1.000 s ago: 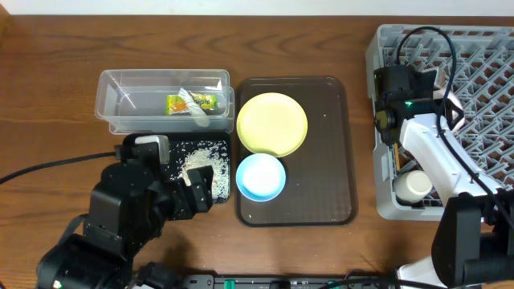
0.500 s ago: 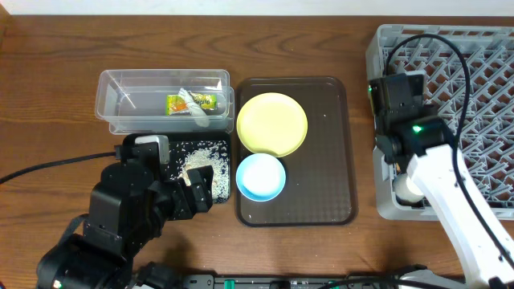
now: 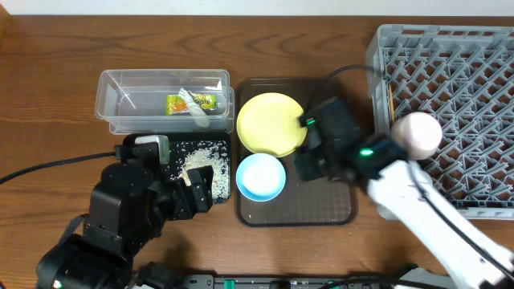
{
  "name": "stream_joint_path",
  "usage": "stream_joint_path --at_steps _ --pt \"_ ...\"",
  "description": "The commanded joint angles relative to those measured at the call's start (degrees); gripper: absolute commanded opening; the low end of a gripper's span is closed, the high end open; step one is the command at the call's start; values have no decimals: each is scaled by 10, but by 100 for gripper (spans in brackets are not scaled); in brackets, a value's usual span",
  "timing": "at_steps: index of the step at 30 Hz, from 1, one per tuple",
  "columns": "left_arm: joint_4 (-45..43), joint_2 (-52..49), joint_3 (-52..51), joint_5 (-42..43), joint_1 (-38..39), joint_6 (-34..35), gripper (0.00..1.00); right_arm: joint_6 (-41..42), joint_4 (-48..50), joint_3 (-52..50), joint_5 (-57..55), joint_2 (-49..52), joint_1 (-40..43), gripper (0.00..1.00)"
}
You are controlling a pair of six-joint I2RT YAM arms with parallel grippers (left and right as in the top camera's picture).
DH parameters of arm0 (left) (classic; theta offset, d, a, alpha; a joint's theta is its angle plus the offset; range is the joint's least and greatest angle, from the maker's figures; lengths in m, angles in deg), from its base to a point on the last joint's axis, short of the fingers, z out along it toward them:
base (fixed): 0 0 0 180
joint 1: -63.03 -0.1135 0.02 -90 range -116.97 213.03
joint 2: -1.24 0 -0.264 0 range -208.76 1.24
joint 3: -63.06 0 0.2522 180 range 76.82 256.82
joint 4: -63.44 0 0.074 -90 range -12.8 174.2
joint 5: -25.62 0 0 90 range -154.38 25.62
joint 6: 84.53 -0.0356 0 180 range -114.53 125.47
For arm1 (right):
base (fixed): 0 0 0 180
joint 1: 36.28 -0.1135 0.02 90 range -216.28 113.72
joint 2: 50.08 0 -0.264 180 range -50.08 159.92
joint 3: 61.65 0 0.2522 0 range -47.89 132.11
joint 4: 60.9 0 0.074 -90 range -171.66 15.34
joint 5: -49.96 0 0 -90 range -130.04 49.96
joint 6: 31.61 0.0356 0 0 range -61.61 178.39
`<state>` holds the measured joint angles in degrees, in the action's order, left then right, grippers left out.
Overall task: Sort waste into correct bins and load items into the dishwasher rack
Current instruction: 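Reach the right gripper to the blue bowl and lift it toward the rack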
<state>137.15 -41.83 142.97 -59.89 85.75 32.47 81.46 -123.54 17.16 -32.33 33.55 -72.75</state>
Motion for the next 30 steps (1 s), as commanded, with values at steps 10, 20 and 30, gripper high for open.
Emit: stream_joint_path --at_steps 10,20,30 --pt "0 0 5 -5 3 -3 94 123 37 -14 -74 193 -64 7" --pt "0 0 5 -5 3 -3 94 123 -10 -14 -171 101 -43 1" --pt "0 0 5 -5 3 -3 94 120 -75 -14 -468 -150 116 1"
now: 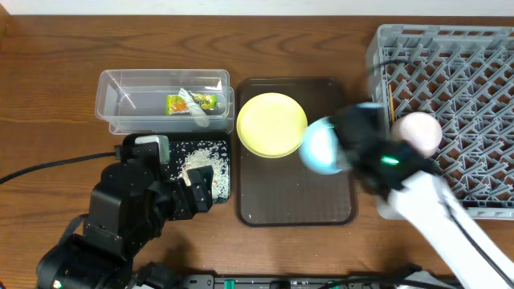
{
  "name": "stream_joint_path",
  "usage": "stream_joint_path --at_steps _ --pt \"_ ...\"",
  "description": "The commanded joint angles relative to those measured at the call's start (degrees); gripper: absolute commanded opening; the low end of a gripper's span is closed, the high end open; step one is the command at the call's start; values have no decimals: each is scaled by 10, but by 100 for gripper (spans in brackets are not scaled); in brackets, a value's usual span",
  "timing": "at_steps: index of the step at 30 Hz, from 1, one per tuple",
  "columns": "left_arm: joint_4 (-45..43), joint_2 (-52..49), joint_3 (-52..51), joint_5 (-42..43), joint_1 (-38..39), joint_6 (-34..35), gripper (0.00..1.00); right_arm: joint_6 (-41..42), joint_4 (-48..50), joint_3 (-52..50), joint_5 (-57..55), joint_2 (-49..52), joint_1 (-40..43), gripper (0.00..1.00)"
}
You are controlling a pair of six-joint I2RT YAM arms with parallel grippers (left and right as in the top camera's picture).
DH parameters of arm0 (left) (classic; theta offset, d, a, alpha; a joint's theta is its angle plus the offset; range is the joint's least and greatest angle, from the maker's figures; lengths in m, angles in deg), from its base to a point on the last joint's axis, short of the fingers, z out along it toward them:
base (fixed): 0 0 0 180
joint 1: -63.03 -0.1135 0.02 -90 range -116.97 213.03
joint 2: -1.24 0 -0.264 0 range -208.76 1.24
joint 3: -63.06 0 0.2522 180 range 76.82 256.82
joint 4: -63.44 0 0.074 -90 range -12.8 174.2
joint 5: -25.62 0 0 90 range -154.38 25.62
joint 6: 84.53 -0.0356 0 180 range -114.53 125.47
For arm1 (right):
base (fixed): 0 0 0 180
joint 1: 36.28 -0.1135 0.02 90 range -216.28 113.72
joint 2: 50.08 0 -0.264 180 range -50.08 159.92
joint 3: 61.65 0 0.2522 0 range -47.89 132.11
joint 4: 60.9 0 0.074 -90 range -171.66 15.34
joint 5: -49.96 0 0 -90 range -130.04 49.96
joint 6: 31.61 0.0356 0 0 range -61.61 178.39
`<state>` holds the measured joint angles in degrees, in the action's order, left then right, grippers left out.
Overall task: Sort waste into correct bins and load items into the dishwasher rack
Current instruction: 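Reach the right gripper to the blue bowl and lift it toward the rack, then carry the blue bowl with the right gripper and lower it into the rack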
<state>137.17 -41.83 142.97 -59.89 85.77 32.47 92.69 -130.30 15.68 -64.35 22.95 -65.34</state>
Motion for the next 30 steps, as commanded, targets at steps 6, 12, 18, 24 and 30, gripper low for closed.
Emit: stream_joint_path --at_steps 6,12,18,24,30 --pt "0 0 5 -5 3 -3 94 2 18 1 -355 -111 169 1" --pt "0 0 5 -5 3 -3 94 -102 88 1 -355 -95 281 1" --pt "0 0 5 -5 3 -3 94 -197 162 1 -355 -31 373 1" --pt "0 0 5 -5 3 -3 94 -277 228 1 -357 46 442 1" --pt "0 0 5 -5 3 -3 94 -294 246 1 -393 103 459 1"
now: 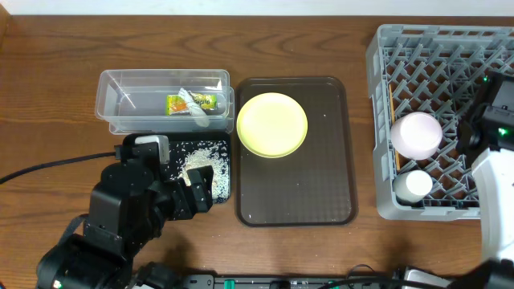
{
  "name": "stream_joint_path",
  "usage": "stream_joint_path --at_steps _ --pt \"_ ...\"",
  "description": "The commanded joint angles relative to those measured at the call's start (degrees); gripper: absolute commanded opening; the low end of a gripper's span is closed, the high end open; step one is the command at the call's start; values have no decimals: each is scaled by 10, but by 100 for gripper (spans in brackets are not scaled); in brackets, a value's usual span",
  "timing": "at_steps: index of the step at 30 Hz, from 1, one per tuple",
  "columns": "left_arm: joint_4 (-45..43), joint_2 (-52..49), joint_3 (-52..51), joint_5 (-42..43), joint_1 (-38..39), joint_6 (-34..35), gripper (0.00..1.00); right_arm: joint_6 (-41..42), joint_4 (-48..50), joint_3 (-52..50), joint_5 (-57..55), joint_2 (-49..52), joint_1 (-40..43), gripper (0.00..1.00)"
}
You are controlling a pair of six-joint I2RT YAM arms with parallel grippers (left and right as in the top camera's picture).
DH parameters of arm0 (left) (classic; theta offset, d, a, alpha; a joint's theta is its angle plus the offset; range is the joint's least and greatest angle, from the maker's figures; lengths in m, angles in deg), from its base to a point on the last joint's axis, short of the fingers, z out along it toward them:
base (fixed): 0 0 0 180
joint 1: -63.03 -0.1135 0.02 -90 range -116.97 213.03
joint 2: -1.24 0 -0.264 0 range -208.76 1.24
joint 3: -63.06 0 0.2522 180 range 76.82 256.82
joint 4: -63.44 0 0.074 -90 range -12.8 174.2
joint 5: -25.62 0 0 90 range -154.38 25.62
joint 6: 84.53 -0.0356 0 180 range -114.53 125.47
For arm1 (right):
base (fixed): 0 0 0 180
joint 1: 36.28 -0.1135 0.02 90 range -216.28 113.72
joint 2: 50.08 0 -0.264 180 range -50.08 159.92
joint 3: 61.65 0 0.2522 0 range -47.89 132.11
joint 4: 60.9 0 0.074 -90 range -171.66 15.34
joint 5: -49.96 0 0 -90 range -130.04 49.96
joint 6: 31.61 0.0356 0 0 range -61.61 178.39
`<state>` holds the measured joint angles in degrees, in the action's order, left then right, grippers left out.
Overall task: Sort waste into correct bins and load items into the dishwasher rack
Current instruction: 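Carry the blue bowl with the right gripper and lower it into the rack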
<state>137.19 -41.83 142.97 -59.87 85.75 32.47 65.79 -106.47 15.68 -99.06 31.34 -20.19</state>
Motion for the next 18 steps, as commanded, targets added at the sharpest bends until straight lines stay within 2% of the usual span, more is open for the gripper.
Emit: stream_joint_path --at_steps 1,5,10,14,18 --pt "0 0 5 -5 3 -3 94 -34 12 1 -57 27 8 1" --pt "0 0 5 -5 3 -3 94 -76 38 1 -68 62 8 1" --pt "0 0 5 -5 3 -3 94 -87 43 1 -70 102 8 1" --pt "0 0 5 -5 3 -3 94 -138 60 1 -83 136 5 1" --pt "0 0 5 -5 3 -3 94 -144 61 1 -82 152 -21 1"
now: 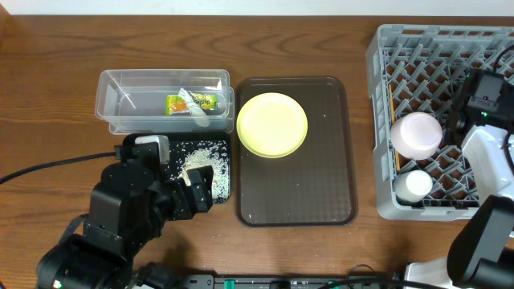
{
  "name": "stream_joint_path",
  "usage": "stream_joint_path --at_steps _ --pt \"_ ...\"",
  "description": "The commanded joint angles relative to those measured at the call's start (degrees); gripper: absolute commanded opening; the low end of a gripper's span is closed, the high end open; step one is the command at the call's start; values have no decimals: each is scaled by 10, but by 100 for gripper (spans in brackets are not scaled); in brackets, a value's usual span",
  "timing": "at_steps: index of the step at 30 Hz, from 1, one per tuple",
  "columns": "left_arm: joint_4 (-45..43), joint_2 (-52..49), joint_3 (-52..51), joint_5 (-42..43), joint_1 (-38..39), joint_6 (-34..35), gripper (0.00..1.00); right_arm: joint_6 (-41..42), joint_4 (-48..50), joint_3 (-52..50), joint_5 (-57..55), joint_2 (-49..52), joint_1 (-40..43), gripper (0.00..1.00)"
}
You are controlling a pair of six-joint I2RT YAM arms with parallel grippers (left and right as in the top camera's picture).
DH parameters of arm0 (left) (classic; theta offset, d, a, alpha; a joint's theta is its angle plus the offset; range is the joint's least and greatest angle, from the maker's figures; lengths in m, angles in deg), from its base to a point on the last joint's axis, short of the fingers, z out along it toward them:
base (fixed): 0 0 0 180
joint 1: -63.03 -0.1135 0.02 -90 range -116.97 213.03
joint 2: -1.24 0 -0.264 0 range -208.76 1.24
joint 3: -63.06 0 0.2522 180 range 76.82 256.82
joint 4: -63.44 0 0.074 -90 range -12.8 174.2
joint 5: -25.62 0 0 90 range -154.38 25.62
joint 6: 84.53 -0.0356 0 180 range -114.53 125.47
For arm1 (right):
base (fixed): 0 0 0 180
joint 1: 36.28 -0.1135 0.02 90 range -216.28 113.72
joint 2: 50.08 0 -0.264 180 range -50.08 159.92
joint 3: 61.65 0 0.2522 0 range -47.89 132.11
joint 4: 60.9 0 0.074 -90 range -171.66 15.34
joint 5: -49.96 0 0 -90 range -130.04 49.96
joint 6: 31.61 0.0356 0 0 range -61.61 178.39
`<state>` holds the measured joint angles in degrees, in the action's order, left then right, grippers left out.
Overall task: Sort waste into correct bins and load items into the dishwasher rack
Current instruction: 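Carry the blue bowl with the right gripper and lower it into the rack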
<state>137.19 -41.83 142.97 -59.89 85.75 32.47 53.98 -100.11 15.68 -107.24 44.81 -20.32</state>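
Note:
A yellow plate (273,124) lies at the back of the brown tray (321,185). In the grey dishwasher rack (450,48) a pink bowl (416,135) rests at the left side, with a small pale round item (416,185) in front of it. I cannot tell whether that item is the blue bowl. My right gripper (482,87) hangs over the rack's right half, behind and right of the pink bowl, its jaws hidden by its body. My left gripper (199,186) rests over the black bin (185,152) of white crumbs.
A clear plastic bin (120,100) at the back left holds a yellow-green wrapper (193,102) and a white scrap. A black cable crosses the table at the left. The left arm's bulk fills the front left corner.
My right gripper has shifted slightly back and left over the rack's right side. The plate, the pink bowl, the pale item and the left arm are unchanged.
My right gripper was down on the tray beside a light blue bowl that sat in front of the yellow plate. Then it carried the bowl in the air towards the rack. Later the tray held only the plate and the gripper stood over the rack, as now.

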Motion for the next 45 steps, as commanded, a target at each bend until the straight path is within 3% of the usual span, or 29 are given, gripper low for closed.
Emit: stream_joint_path --at_steps 1,10,12,17,20,28,32,35,38,43,45 --pt "0 0 5 -5 3 -3 94 -26 -2 1 1 17 -30 1" --pt "0 0 5 -5 3 -3 94 -26 -12 1 1 17 -92 4" --pt "0 0 5 -5 3 -3 94 -26 -12 1 -2 17 -103 12" --pt "0 0 5 -5 3 -3 94 -25 -14 1 -3 0 -157 21" --pt "0 0 5 -5 3 -3 94 -25 -14 1 -3 -18 -203 33" --pt "0 0 5 -5 3 -3 94 -17 -37 1 -3 -69 -336 49" --pt "0 0 5 -5 3 -3 94 -10 -52 1 7 -101 -408 51" --pt "0 0 5 -5 3 -3 94 22 -95 1 80 -125 -455 49" --pt "0 0 5 -5 3 -3 94 113 -156 1 210 -146 -482 47" --pt "0 0 5 -5 3 -3 94 252 -222 1 438 -163 -476 40" --pt "0 0 5 -5 3 -3 95 259 -223 1 483 -167 -469 33"
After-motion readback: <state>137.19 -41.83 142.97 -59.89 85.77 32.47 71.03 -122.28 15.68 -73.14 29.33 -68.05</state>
